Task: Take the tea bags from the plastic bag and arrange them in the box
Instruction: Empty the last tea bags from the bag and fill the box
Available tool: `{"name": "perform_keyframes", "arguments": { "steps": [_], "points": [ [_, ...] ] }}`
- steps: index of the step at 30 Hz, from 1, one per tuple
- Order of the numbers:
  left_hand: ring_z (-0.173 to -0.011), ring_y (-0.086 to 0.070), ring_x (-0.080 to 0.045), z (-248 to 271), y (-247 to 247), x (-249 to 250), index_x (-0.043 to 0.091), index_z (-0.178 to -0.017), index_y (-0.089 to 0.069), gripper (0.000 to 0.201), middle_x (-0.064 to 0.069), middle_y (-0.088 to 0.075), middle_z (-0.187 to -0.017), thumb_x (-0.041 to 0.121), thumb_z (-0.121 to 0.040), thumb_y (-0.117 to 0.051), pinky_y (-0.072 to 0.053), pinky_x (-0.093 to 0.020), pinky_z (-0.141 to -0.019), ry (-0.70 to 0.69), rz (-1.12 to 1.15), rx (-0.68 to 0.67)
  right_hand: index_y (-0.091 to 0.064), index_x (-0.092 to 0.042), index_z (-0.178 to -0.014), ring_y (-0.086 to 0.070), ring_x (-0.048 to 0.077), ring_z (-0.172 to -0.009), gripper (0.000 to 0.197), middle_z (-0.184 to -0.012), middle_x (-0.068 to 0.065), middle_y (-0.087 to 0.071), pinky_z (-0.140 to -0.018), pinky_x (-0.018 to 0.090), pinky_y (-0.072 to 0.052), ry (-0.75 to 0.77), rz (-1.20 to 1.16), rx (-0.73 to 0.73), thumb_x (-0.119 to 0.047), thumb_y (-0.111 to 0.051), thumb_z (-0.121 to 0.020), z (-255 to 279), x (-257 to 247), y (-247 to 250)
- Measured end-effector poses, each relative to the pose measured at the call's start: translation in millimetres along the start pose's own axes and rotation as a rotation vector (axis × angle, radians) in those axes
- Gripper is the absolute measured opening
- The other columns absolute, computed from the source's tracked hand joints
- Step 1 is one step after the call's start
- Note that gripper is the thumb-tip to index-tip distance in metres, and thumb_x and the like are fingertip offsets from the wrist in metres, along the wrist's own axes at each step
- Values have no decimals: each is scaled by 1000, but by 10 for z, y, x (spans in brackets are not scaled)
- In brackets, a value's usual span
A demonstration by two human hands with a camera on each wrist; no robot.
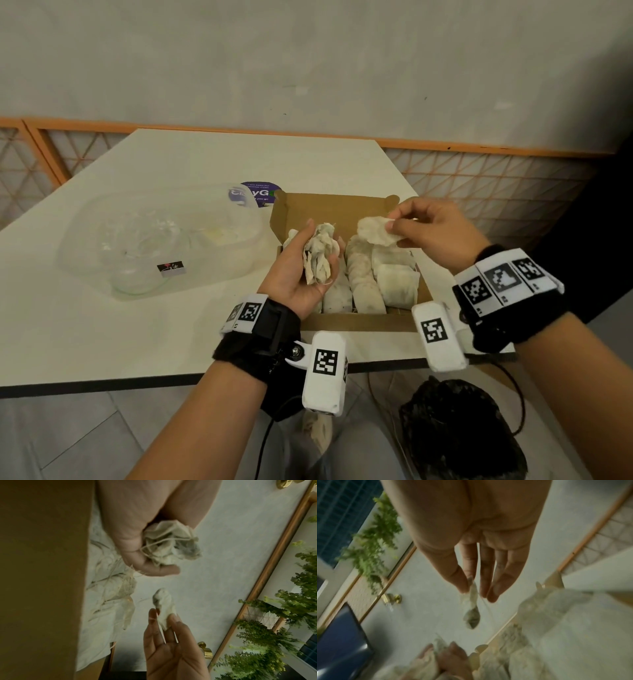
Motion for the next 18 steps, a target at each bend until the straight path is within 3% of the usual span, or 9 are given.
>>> {"name": "perform_keyframes", "arguments": {
  "steps": [3, 7, 12, 16, 18],
  "points": [
    [-66, -60, -9, 23, -13, -9, 14, -82, -60, 18, -2, -62, -79, 26, -74, -70, -45, -14, -38, -22, -92, -31, -63, -17, -80, -57, 10, -69, 17, -74, 3, -61, -66, 21, -52, 20, 139, -147, -1, -60, -85, -31, -96, -16],
    [-65, -52, -7, 23, -26, -34, 13, -81, -59, 19, -2, -61, -78, 19, -68, -72, -39, -13, -34, -83, -247, -26, -67, -17, -83, -54, -4, -54, 15, -67, -3, -61, -58, 11, -45, 60, 194, -242, -2, -63, -83, -80, -256, -137],
    [-54, -49, -7, 12, -17, -54, 14, -78, -56, 19, -4, -54, -73, 10, -68, -72, -35, -14, -33, -136, -427, -2, -65, -15, -85, -56, 0, -57, 11, -71, 6, -61, -60, 12, -48, 65, 89, -216, -5, -68, -80, -183, -350, -250],
    [-51, -47, -6, -12, 11, -34, 13, -79, -54, 17, -4, -53, -72, 1, -80, -65, -32, -14, -32, -169, -429, 21, -70, -16, -80, -54, 2, -61, 5, -70, -3, -64, -57, 13, -45, 55, 94, -144, -11, -71, -79, -212, -345, -220],
    [-48, -46, -6, -19, 21, -21, 13, -79, -53, 17, -4, -51, -70, 0, -82, -64, -32, -14, -32, -190, -422, 36, -71, -14, -81, -55, 3, -58, 5, -69, -2, -64, -55, 13, -46, 0, 58, -141, -10, -72, -78, -213, -306, -186]
  ]
}}
Point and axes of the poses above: each hand's wrist, its own z-axis away from the middle knuckle, its own y-axis out of the back of the hand, x = y × z, the point moved 3 cm from there along -z, towards the middle knuckle
